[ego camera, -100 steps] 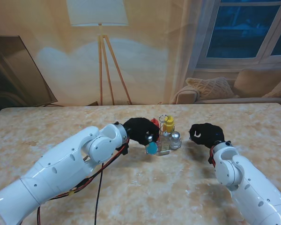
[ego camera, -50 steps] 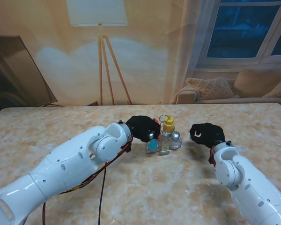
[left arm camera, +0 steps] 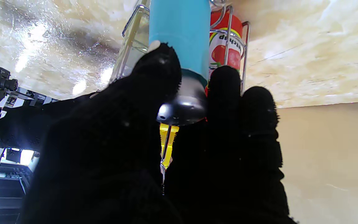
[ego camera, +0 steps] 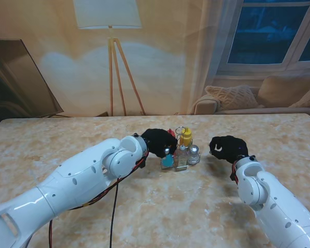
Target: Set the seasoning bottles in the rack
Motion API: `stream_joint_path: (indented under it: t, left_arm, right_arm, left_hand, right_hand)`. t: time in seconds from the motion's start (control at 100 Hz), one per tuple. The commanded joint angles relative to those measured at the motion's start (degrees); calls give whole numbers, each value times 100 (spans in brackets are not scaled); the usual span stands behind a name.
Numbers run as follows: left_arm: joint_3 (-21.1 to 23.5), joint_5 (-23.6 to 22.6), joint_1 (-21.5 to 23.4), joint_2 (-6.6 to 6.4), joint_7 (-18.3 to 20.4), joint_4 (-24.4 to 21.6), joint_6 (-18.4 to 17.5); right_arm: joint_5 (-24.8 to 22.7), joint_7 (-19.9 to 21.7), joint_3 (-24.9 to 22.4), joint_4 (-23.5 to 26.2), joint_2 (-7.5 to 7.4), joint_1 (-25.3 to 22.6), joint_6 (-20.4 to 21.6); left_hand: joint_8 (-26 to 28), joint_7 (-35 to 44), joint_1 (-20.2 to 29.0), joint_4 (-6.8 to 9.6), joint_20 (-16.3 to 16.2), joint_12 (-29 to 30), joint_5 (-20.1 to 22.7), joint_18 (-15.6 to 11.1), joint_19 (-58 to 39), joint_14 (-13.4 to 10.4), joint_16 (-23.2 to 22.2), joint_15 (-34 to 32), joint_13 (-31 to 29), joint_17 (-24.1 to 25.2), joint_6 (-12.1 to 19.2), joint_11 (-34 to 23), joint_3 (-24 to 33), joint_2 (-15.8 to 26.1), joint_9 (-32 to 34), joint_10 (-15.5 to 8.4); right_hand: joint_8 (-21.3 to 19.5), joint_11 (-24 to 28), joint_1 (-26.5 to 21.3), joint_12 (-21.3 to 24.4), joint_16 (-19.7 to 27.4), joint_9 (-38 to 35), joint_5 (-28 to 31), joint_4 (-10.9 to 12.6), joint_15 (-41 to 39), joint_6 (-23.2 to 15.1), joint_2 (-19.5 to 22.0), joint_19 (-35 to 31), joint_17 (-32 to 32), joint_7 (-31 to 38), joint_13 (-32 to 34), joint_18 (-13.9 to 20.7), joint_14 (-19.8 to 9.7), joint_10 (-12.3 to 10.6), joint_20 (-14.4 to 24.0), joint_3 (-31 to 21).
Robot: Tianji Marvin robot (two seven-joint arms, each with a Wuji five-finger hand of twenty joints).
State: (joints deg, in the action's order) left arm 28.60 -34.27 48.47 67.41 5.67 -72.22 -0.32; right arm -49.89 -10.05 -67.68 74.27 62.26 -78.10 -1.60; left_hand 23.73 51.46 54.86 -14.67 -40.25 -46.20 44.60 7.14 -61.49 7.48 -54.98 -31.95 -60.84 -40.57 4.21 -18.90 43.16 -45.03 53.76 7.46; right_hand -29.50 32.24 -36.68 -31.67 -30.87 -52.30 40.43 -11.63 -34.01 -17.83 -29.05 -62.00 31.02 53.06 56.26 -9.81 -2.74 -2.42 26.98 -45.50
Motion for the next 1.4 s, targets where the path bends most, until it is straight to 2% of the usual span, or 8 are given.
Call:
stream_joint_path:
  t: [0.0,0.35,0.64,1.39]
  left_arm:
    - [-51,-70,-64,53,25,31,-32]
    - [-274,132,-184,205,-42,294,97]
    - [-386,216,-273,246,14,410,42]
    - [-348,-32,-285,177,-60,380,-120]
  right_arm:
    - [-7,83,10,16,23,-52,11]
    - [-39,64,18,-9,19,-42,15]
    - [-38,58,26,-17,20,-34,10]
    - [-9,40,39,-46,25,-17,56]
  left_hand:
    - [-2,678,283,26,47,-216,148,-261,-158,-344,-183,-265,-133,17,-272,-397,193,241,316,-113]
    - [-25,690,288,26,54,-226,153,-240,-172,-353,-238,-323,-108,46,-274,-454,183,233,282,-115]
    - [-79,698,255,16,23,-232,185,-252,-231,-362,-303,-398,-96,78,-251,-513,220,194,265,-127]
    - [-245,795,166,3,-9,-345,315,-235,-218,-410,-416,-476,-85,142,-198,-653,447,-26,279,-176]
  right_hand:
    - [-34,69,-63,-259,-70,-148,30,-9,-86,0,-117,-116,-41,63,-9,-25,22,72,42,-81]
    - [-36,68,-65,-260,-68,-149,34,-9,-82,8,-113,-114,-41,67,-6,-24,26,79,43,-89]
    - [-36,66,-63,-260,-69,-150,33,-11,-85,9,-111,-112,-47,68,-4,-27,22,70,42,-90]
    - [-35,73,-76,-274,-68,-165,40,-17,-87,-2,-135,-114,-21,82,4,-14,6,72,35,-120]
